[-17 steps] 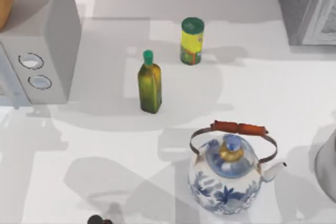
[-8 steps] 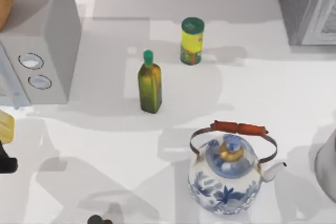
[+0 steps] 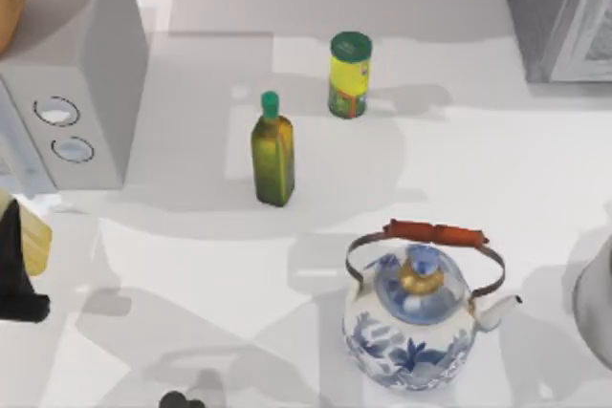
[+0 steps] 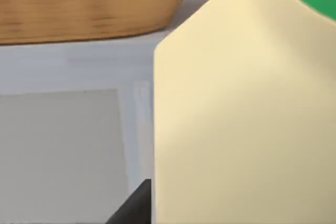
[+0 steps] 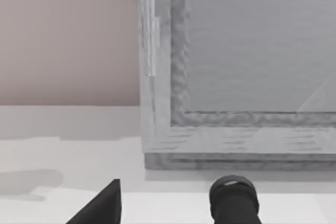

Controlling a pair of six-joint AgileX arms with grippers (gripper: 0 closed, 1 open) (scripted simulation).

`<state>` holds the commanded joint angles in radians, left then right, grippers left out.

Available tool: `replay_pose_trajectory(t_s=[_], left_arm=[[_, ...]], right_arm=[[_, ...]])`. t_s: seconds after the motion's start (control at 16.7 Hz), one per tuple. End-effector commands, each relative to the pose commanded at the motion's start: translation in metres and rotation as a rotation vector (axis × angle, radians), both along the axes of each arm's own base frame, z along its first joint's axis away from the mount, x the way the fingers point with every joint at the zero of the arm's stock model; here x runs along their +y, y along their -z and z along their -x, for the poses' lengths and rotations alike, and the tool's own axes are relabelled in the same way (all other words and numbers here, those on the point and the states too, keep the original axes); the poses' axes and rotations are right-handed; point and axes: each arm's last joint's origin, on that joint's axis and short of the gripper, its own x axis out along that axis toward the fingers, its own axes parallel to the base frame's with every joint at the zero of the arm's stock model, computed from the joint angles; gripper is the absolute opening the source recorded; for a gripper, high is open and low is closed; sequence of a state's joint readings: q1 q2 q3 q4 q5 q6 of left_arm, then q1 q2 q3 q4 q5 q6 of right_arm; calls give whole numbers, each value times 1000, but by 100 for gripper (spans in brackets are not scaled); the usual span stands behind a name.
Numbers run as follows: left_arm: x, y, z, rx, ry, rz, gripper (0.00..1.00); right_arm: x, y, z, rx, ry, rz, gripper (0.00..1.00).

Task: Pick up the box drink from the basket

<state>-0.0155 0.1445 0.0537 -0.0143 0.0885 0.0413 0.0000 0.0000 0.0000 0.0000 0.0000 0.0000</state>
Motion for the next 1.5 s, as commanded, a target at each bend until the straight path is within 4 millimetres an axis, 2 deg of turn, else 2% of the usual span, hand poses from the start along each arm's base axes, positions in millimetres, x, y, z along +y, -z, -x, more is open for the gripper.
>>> replay_pose_trajectory(t_s=[0.24,0.48,0.84,1.02,1.5], left_arm=[[-8,-19,-13,82,173,-47,0],[-18,-36,-36,160,378,-84,0],[-34,-45,-72,253,631,-99,0],[-38,-45,-83,276,692,-97,0],[-40,-38,-87,294,695,-90,0]], right_arm=[[0,0,0,0,0,0,100],[0,0,0,0,0,0,100],[0,0,0,0,0,0,100],[0,0,0,0,0,0,100],[0,0,0,0,0,0,100]])
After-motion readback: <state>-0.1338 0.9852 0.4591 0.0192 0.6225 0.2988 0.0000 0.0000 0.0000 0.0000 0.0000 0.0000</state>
